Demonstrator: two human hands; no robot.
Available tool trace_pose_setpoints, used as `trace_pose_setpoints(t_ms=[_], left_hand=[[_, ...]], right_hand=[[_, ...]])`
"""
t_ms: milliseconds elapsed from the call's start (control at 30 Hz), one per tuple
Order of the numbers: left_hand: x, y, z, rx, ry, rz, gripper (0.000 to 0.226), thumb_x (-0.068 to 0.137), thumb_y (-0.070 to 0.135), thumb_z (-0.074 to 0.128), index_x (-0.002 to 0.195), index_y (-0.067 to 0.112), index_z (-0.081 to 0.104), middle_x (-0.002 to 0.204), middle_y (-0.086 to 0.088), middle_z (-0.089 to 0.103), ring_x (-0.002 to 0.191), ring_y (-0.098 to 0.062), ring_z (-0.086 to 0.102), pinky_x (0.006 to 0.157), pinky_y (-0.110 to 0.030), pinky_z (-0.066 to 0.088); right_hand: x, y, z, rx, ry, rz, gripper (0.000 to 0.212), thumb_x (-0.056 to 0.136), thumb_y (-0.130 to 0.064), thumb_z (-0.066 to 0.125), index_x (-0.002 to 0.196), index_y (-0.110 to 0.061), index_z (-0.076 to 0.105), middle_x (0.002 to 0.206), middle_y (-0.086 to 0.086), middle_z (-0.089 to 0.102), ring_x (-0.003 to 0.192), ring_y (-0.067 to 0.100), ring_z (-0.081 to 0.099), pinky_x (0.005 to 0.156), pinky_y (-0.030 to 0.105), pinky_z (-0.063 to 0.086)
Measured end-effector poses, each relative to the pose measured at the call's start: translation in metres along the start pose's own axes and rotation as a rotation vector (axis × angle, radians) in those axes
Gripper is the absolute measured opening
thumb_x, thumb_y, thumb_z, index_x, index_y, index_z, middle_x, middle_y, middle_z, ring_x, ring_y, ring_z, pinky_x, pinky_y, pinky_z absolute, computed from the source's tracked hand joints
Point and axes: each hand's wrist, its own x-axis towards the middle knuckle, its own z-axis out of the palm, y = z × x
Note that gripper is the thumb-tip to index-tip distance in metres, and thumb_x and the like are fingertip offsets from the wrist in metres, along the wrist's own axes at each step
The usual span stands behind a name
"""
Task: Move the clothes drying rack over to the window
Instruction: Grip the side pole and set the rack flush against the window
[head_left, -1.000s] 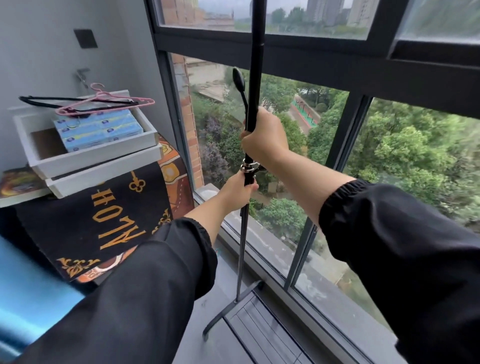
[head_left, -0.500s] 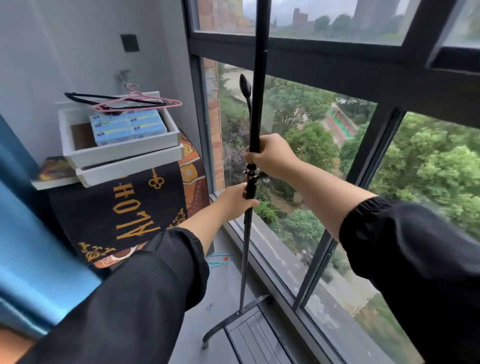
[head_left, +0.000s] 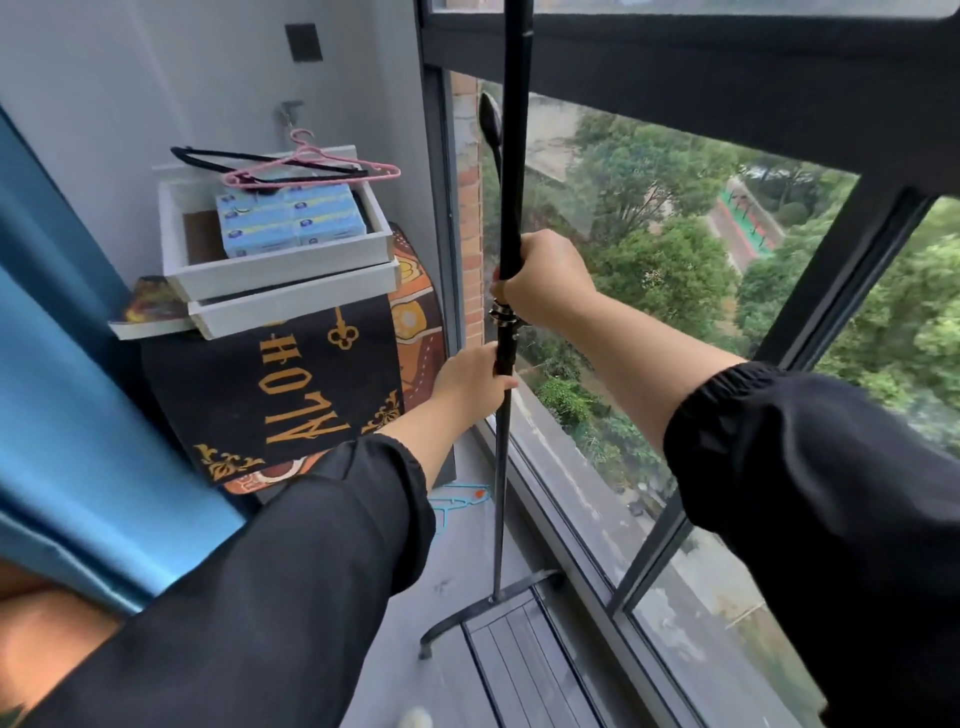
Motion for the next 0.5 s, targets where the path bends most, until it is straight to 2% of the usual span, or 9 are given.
trace_pose_setpoints(t_ms=[200,400,500], left_hand=[[0.023,-0.019,-0.004,-0.007,0.021,0.014,0.02,0.086,0.022,0.063,0.099,0.007,0.061,0.1,-0.012,0.068,0.095,-0.032,0.061,0.082,-0.042,0.051],[0.055,-0.048,-0.016,-0.036,0.04,0.035,0.019,0.085,0.018,0.064,0.097,0.005,0.061,0.099,-0.013,0.069,0.094,-0.032,0.061,0.079,-0.037,0.049],[0.077,-0.075,-0.026,-0.05,0.024,0.027,0.015,0.083,0.019,0.065,0.087,0.008,0.056,0.094,-0.014,0.066,0.09,-0.034,0.06,0.075,-0.038,0.049]], right_hand=[[0.027,-0.005,0.017,-0.034,0.04,0.043,0.012,0.078,-0.007,0.064,0.089,-0.005,0.068,0.088,0.011,0.07,0.079,0.026,0.066,0.071,0.038,0.059],[0.065,-0.016,0.045,-0.044,0.089,0.079,0.016,0.078,-0.003,0.059,0.09,-0.005,0.068,0.087,0.011,0.07,0.077,0.027,0.066,0.066,0.039,0.06],[0.09,-0.03,0.065,-0.04,0.099,0.097,0.019,0.079,-0.003,0.057,0.094,-0.005,0.068,0.087,0.011,0.07,0.077,0.026,0.066,0.063,0.035,0.058]])
